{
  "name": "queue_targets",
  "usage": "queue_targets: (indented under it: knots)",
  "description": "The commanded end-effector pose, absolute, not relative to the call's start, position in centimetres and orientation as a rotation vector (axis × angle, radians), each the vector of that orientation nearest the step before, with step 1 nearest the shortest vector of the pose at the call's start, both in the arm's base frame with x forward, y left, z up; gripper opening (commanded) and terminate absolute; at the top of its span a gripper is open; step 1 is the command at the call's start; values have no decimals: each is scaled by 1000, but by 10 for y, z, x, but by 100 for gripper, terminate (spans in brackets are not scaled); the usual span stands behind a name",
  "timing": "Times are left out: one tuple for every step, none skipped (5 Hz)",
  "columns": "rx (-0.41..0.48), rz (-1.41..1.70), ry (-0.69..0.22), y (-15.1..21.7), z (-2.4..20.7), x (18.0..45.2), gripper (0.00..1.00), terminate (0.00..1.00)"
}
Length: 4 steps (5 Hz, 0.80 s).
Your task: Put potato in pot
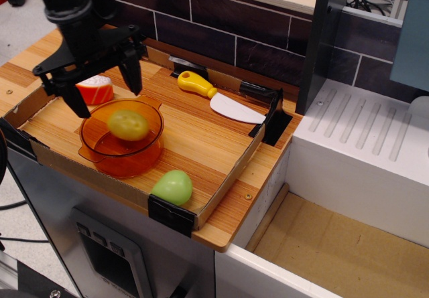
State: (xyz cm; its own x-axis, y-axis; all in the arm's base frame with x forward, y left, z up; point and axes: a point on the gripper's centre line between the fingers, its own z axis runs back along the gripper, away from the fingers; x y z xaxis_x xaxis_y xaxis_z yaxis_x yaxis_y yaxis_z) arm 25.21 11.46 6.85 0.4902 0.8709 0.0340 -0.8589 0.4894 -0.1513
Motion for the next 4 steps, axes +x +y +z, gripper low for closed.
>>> queue_targets:
  knots:
    - [-190, 1179, -171, 161, 146, 284, 100, 0]
    - [-30, 1208, -175, 175, 153, 296, 100, 0]
    - [-30, 1208, -175, 175, 153, 296, 100, 0]
    - [-30, 1208, -175, 175, 153, 296, 100, 100]
